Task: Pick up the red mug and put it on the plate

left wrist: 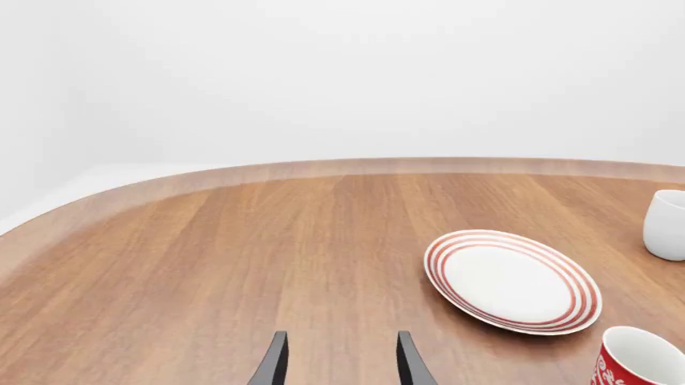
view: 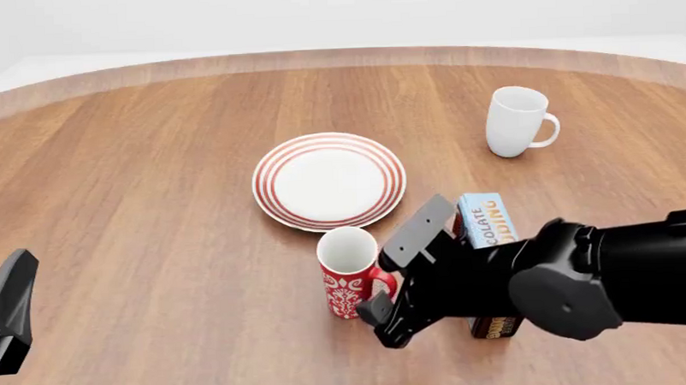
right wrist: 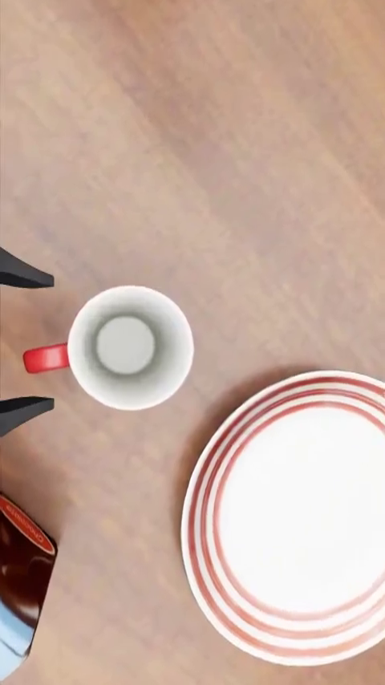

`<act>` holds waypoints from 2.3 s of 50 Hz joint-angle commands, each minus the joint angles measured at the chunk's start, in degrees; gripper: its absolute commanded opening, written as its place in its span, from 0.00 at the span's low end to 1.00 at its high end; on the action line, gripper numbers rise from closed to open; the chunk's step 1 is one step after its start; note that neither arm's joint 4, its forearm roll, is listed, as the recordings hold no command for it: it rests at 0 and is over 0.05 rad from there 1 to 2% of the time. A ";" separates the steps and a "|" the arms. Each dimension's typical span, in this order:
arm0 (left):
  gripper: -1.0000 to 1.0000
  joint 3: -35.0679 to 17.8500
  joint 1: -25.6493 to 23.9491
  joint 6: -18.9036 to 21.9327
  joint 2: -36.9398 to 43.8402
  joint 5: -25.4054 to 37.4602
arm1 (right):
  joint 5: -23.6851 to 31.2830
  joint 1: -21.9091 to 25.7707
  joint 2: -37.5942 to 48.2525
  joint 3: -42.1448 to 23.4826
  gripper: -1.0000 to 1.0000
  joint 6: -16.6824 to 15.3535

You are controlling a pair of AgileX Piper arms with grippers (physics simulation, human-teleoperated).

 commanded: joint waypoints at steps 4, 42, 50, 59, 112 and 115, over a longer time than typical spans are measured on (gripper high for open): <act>1.00 0.00 0.00 0.00 0.00 0.00 | -1.42 0.33 1.39 0.73 1.00 0.78; 1.00 0.00 0.00 0.00 0.00 0.00 | -3.37 -0.41 -0.08 2.43 0.00 -0.89; 1.00 0.00 0.00 0.00 0.00 0.00 | -0.65 -1.01 -4.93 1.54 0.00 -1.81; 1.00 0.00 0.00 0.00 0.00 0.00 | 4.01 -2.77 -9.63 -1.34 0.00 -3.57; 1.00 0.00 0.00 0.00 0.00 0.00 | 8.55 -10.81 -4.30 -20.27 0.00 -10.51; 1.00 0.00 0.00 0.00 0.00 0.00 | 8.53 -11.67 -3.53 -21.27 0.00 -10.89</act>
